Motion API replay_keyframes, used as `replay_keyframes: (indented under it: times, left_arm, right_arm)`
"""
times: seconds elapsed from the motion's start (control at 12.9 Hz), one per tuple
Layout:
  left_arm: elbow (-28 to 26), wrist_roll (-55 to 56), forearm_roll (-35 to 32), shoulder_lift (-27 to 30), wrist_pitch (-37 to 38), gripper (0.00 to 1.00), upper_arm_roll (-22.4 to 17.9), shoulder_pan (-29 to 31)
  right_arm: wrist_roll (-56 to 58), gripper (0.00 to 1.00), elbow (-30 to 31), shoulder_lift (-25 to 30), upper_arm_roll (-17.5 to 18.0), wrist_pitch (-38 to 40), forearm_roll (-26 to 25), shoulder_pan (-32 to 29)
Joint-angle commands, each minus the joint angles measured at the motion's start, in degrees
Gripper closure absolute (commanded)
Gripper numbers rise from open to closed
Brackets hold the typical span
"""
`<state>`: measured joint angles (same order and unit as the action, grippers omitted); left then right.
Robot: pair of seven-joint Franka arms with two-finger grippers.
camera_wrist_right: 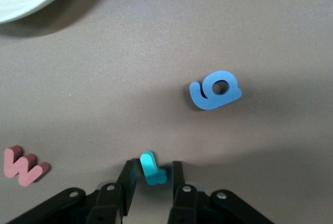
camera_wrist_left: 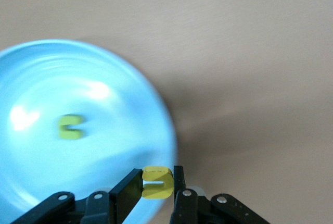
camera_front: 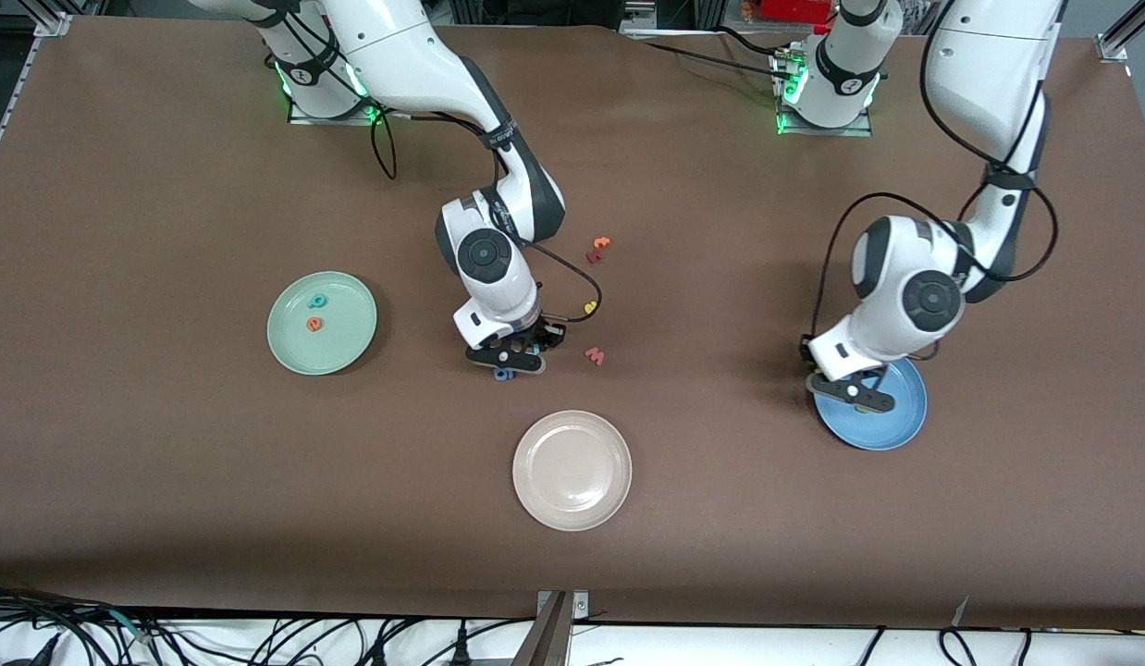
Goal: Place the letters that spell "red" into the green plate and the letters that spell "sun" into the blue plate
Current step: 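Place the yellow u with the left gripper while the right gripper grasps the L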
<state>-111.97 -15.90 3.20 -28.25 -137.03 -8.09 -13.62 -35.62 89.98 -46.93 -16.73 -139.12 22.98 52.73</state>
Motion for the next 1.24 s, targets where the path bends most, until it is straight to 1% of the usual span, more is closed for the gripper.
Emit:
replay_keyframes:
  times: [0.0, 0.08, 0.15, 0.23, 0.39, 0.46, 0.54, 0.7, 0.85, 0.93, 1.01, 1.08, 1.16]
  left_arm:
    - [0.4, -8.7, 3.1, -1.3, 0.1, 0.93, -3.1, -0.3]
    - [0.5, -9.3, 3.6, -1.5, -0.1, 0.88, -3.3, -0.3]
    - [0.5, -9.2, 3.6, -1.5, -0.1, 0.58, -3.3, -0.3]
    - [0.6, -9.1, 3.6, -1.5, -0.1, 0.01, -3.3, -0.4]
    - [0.7, -8.3, 3.7, -1.2, -0.1, 0.00, -3.1, -0.7]
    - [0.7, -7.1, 4.8, -0.9, 0.1, 0.00, -2.6, -1.1]
    - [0.8, -5.1, 6.2, -0.8, 0.2, 0.00, -1.4, -1.3]
    - [1.7, 4.3, 7.1, -0.7, 0.5, 0.00, 1.9, -2.1]
    - [1.8, 14.3, 7.1, -0.6, 0.5, 0.00, 6.1, -2.9]
    - [1.8, 18.6, 7.1, -0.6, 0.5, 0.00, 8.5, -3.6]
    - [1.8, 22.4, 6.9, -0.7, 0.5, 0.00, 10.1, -4.4]
    - [1.8, 26.2, 7.0, -0.7, 0.5, 0.00, 11.9, -5.5]
    - [1.8, 33.2, 6.8, -0.6, 0.5, 0.00, 14.1, -6.0]
  right_arm:
    - [-0.2, 0.76, -1.9, -2.3, -0.6, -0.6, -0.6, 0.6]
    - [-0.2, 0.85, -1.9, -2.3, -0.6, -0.8, -0.9, 0.6]
    - [0.0, 0.92, -2.0, -2.3, -0.6, -0.8, -1.0, 0.6]
    - [0.5, 0.92, -2.0, -2.1, -0.7, -0.7, -1.1, 0.6]
    - [1.2, 0.92, -2.0, -1.2, -1.0, 0.3, -1.4, 0.3]
    - [1.9, 0.92, -2.0, -0.5, -1.5, 1.9, -1.4, 0.1]
    - [2.4, 0.92, -2.0, 0.3, -2.9, 4.3, -1.5, 0.1]
    - [7.7, 0.92, -1.7, 1.9, -5.8, 9.6, -1.4, 0.1]
    - [16.5, 0.92, -1.7, 4.1, -10.7, 16.9, -0.7, 0.0]
    - [21.3, 0.92, -1.7, 5.2, -12.4, 20.2, -0.7, -0.7]
    - [25.6, 0.91, -1.4, 5.8, -13.5, 22.3, -0.7, -1.7]
    - [29.7, 0.91, -1.2, 5.8, -13.8, 23.7, -0.6, -3.1]
    - [33.6, 0.91, -0.5, 5.9, -13.8, 24.2, -0.7, -4.3]
